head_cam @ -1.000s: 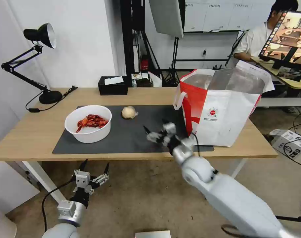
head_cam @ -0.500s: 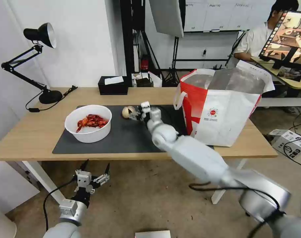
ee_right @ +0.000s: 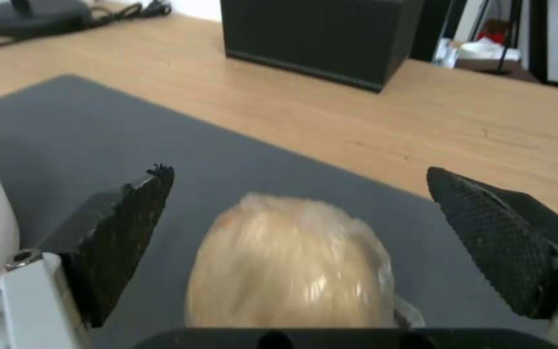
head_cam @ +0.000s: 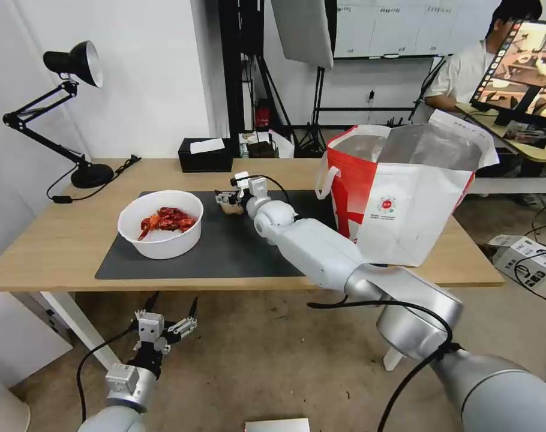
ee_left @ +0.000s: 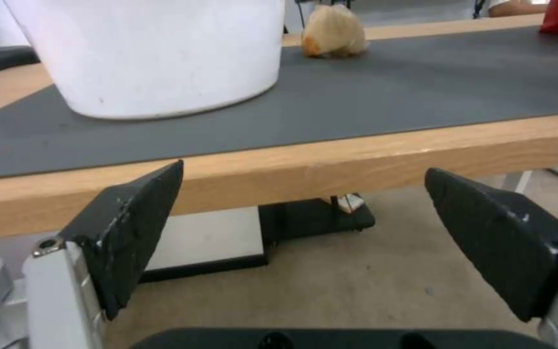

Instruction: Pick up the trash from the table and place it into the takeout bag.

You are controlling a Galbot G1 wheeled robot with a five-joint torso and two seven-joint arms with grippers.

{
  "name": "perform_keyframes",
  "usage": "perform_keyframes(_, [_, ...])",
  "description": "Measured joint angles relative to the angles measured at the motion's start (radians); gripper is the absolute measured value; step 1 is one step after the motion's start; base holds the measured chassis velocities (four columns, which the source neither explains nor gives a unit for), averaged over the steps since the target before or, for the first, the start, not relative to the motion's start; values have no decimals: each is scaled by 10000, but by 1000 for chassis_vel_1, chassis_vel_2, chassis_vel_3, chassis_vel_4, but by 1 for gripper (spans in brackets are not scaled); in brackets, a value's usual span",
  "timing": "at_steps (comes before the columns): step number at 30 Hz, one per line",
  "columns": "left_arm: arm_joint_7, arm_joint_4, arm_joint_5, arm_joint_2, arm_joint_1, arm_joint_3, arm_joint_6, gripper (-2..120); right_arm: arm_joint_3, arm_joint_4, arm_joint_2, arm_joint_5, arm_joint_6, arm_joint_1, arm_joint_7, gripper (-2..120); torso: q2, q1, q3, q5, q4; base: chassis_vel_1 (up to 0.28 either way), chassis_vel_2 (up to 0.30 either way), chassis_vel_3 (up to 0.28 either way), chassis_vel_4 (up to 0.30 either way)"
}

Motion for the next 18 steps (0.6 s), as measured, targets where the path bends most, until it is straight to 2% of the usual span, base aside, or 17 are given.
perform_keyframes(5, [0,-36,-30,35,53,-96,-20,100,18,-319,-14,-109,-156,20,-748,100,0,-1,-1,0,2,0,0,0,0])
perform_keyframes(18, [22,-4,-27,-20,6,-18,-61,100,175,-786,-33,-469,-132,-33,-1569,100,0,0,0,0,2,0,0,0,0])
